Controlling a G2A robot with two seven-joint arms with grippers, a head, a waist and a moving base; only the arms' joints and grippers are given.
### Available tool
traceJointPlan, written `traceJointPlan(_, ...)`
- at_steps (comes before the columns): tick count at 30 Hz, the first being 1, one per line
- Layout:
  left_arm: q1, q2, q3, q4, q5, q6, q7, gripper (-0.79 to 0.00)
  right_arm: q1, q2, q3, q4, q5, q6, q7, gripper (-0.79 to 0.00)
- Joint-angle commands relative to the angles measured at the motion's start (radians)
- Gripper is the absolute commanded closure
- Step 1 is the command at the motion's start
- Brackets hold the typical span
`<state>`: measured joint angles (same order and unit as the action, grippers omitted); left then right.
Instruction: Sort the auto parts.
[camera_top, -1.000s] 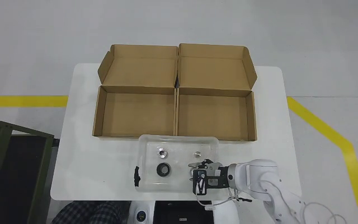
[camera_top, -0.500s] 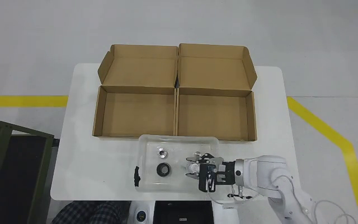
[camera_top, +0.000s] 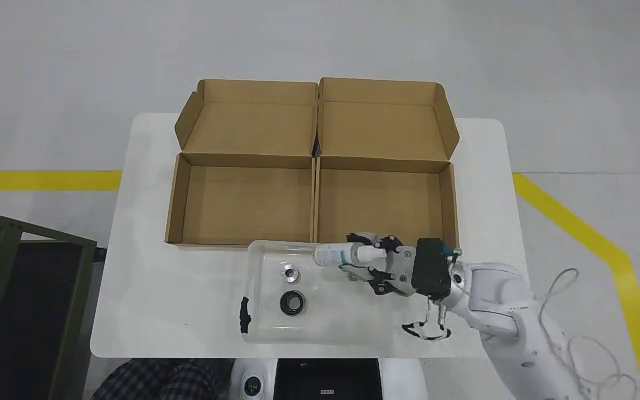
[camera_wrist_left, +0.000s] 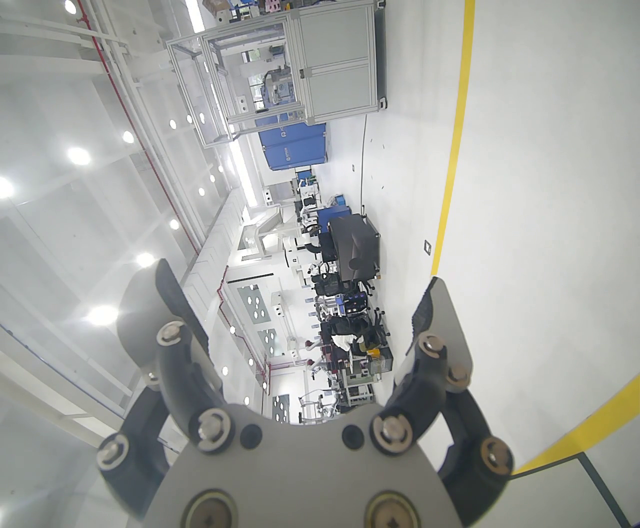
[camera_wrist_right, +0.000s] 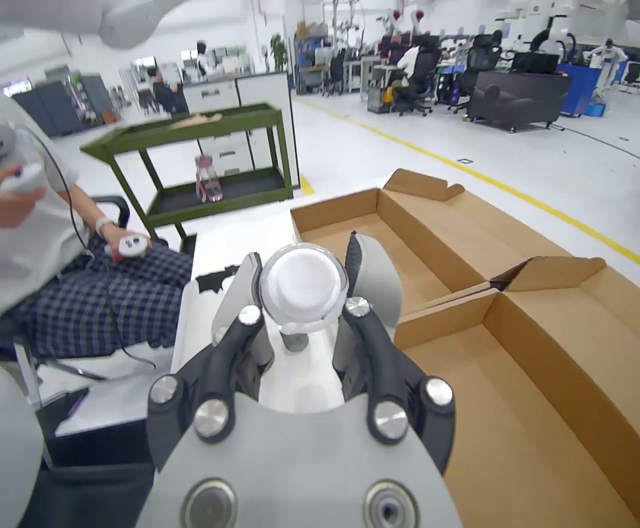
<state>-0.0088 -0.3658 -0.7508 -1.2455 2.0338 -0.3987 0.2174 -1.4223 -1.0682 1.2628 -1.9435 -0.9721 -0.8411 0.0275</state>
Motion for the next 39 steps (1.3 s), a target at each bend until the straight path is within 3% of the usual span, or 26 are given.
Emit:
traceJointPlan(1,0.000,0.000,0.000,0.000,0.000,0.000,0.000,-0.785,0.021,-0.004,-0.016,0.026,0.064,0.022,-0.005,0.000)
traceJointPlan(13,0.000,0.000,0.000,0.000,0.000,0.000,0.000,-0.785,0.100,-0.027,-0.058,0.064,0.232,0.153,-0.040,0.000)
traceJointPlan(22,0.000,0.000,0.000,0.000,0.000,0.000,0.000,-0.785,0.108,-0.031,-0.049,0.069,0.300,0.157,-0.023,0.000)
traceJointPlan(31,0.000,0.000,0.000,0.000,0.000,0.000,0.000,-0.785,0.115,-0.034,-0.045,0.071,0.227,0.186,-0.009,0.000)
traceJointPlan(39,0.000,0.000,0.000,0.000,0.000,0.000,0.000,-0.785,0.134,-0.041,-0.064,0.083,0.036,0.299,0.007,0.000)
